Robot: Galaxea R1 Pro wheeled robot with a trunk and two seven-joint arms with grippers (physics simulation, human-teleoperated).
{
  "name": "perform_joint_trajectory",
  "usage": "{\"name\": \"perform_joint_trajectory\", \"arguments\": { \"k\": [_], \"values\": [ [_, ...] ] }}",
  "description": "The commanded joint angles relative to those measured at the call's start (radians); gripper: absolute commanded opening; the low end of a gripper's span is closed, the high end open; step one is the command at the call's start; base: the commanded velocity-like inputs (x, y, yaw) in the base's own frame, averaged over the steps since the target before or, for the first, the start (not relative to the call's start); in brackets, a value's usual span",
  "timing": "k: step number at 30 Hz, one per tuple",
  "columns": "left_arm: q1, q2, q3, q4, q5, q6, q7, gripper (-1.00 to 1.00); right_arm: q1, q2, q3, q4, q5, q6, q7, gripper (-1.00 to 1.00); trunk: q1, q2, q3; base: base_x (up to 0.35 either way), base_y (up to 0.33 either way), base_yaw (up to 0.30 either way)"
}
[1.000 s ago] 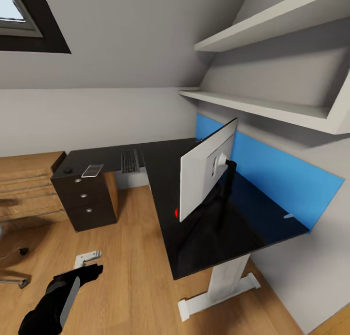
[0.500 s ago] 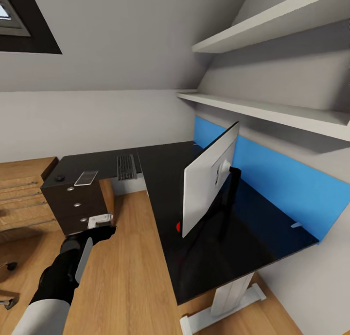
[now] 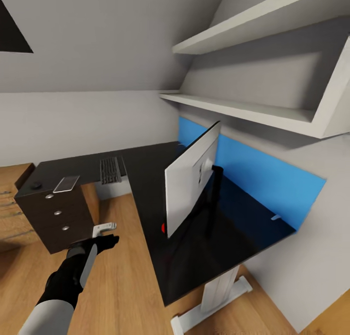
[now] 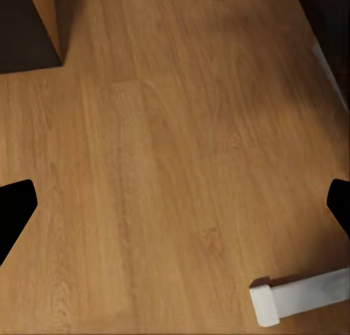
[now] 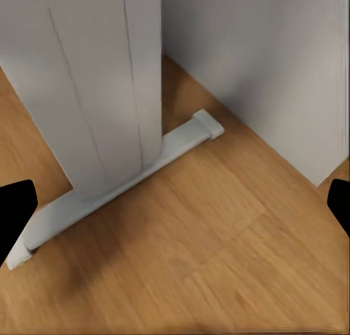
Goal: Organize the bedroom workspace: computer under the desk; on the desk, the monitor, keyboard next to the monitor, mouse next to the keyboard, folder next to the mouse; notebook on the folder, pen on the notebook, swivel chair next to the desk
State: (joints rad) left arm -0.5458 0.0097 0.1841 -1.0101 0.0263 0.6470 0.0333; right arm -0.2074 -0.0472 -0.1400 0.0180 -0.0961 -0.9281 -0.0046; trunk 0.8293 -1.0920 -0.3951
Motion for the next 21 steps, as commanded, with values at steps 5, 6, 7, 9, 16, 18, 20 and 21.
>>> {"name": "perform_joint_trajectory", "arguments": {
  "k": [5,6,7,9,16,18,20,21],
  "values": [
    [0.000,0.000,-0.002,-0.001,0.005,-0.024,0.004,1.00,-0.001,0.000,0.002,0.002,-0.006,-0.003,0.002,1.00,0.000,-0.001,-0.001,0.000,0.000,-0.267],
    [0.000,-0.001,-0.003,-0.001,0.005,-0.025,0.004,1.00,-0.001,0.001,0.002,0.002,-0.006,-0.003,0.002,1.00,0.000,-0.001,-0.001,0.000,0.000,-0.264],
    [0.000,-0.001,-0.005,-0.001,0.005,-0.026,0.005,1.00,-0.001,0.001,0.002,0.002,-0.005,-0.003,0.002,1.00,0.000,-0.001,0.000,0.000,0.000,-0.262],
    [0.000,-0.002,-0.008,-0.001,0.004,-0.026,0.006,1.00,-0.001,0.001,0.002,0.002,-0.005,-0.003,0.002,1.00,0.000,-0.001,0.000,0.000,0.000,-0.254],
    [-0.098,-0.005,-0.014,0.008,0.006,-0.012,0.121,1.00,-0.001,0.005,0.002,0.002,-0.005,-0.004,0.003,1.00,0.000,-0.001,0.001,0.000,0.000,-0.215],
    [-0.140,-0.003,-0.013,0.039,0.007,0.002,0.148,1.00,-0.001,0.005,0.002,0.002,-0.005,-0.004,0.004,1.00,0.000,-0.001,0.001,0.000,0.000,-0.177],
    [-0.190,-0.002,-0.012,0.091,0.008,0.013,0.163,1.00,-0.001,0.006,0.002,0.002,-0.005,-0.004,0.004,1.00,0.000,-0.001,0.002,0.000,0.000,-0.156],
    [-0.207,-0.002,-0.011,0.111,0.008,0.015,0.167,1.00,-0.001,0.006,0.002,0.002,-0.005,-0.004,0.004,1.00,0.000,-0.001,0.002,0.000,0.000,-0.144]
  ]
}}
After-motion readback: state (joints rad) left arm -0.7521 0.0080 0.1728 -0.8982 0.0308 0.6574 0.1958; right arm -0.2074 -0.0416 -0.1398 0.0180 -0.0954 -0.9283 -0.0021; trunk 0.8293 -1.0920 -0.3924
